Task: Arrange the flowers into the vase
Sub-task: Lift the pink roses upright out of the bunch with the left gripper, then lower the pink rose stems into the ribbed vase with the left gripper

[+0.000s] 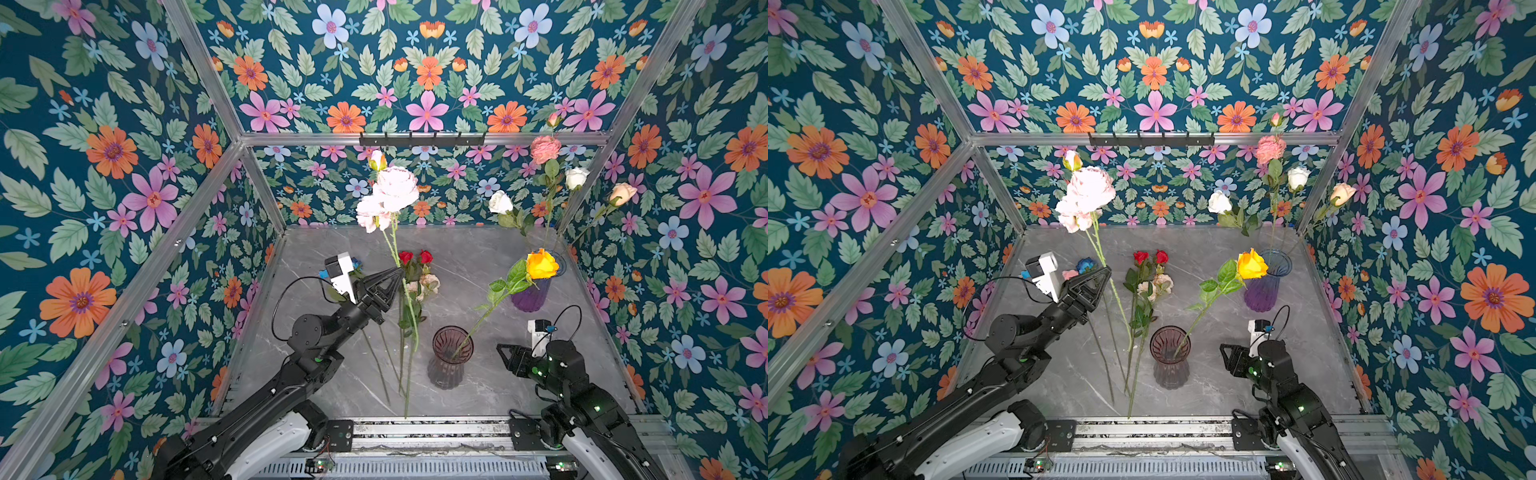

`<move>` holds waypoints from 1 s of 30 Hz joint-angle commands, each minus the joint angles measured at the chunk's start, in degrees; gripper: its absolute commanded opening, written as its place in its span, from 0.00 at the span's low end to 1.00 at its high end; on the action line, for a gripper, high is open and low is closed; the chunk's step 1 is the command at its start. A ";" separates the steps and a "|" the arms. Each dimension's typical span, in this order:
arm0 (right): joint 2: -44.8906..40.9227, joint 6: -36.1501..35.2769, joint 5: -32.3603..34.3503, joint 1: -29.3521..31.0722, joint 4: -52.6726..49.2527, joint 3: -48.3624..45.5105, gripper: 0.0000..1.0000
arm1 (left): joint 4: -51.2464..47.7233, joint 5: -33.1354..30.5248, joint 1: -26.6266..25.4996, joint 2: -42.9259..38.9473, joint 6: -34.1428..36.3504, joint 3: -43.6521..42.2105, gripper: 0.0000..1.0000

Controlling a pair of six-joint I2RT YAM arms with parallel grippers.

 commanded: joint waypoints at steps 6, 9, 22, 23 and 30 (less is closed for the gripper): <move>-0.26 0.45 0.45 0.10 -0.32 0.02 0.55 | 16.11 1.26 -10.71 8.68 16.64 1.77 0.00; -0.52 0.49 0.39 0.10 -0.48 0.01 0.55 | 21.08 1.06 -11.45 11.39 19.87 -0.63 0.00; -0.88 0.48 0.49 0.10 -0.39 -0.09 0.55 | 31.93 1.31 -13.00 19.36 24.73 -5.52 0.00; -0.88 0.50 0.45 0.11 -0.49 -0.08 0.55 | 32.04 1.23 -12.98 19.69 24.25 -5.82 0.00; -0.97 0.47 0.62 0.10 -0.55 -0.14 0.55 | 32.09 -1.36 -13.36 19.68 22.16 -8.97 0.00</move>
